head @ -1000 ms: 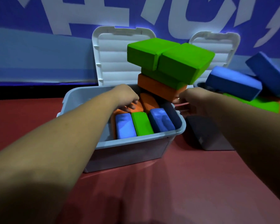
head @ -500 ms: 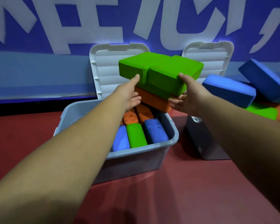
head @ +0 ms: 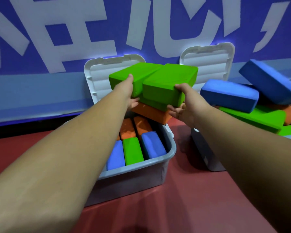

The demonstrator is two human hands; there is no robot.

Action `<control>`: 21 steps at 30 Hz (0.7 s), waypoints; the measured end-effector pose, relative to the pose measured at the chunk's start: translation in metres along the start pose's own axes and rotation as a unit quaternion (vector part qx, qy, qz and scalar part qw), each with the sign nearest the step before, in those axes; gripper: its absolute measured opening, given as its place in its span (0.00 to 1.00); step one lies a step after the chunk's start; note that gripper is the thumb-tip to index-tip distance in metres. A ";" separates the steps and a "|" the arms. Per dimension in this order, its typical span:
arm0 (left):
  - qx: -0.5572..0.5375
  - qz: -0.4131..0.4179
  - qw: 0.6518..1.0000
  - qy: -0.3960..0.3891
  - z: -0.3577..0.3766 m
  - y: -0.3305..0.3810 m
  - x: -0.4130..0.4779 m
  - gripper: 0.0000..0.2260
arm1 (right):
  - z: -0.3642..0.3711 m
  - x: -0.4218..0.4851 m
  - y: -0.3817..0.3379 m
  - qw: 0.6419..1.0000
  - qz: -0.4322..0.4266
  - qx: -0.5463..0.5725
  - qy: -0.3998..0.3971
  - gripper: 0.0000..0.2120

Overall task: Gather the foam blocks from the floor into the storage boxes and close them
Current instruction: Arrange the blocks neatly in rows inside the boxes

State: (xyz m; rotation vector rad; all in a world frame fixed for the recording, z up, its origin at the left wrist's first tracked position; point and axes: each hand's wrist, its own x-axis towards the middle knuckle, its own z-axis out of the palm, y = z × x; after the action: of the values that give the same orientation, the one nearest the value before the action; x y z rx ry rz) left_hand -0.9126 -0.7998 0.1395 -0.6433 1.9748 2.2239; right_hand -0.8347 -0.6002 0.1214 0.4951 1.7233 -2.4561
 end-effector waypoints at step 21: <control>-0.129 0.081 0.988 0.037 -0.149 -0.021 -0.032 0.14 | 0.074 0.010 0.029 0.992 -0.017 0.080 -0.094 0.16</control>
State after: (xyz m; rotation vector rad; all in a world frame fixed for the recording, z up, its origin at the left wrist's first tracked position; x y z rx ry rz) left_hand -0.8403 -0.9347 0.1215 -0.6203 1.8475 2.6200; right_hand -0.8522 -0.6786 0.1149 0.2392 1.4835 -2.5839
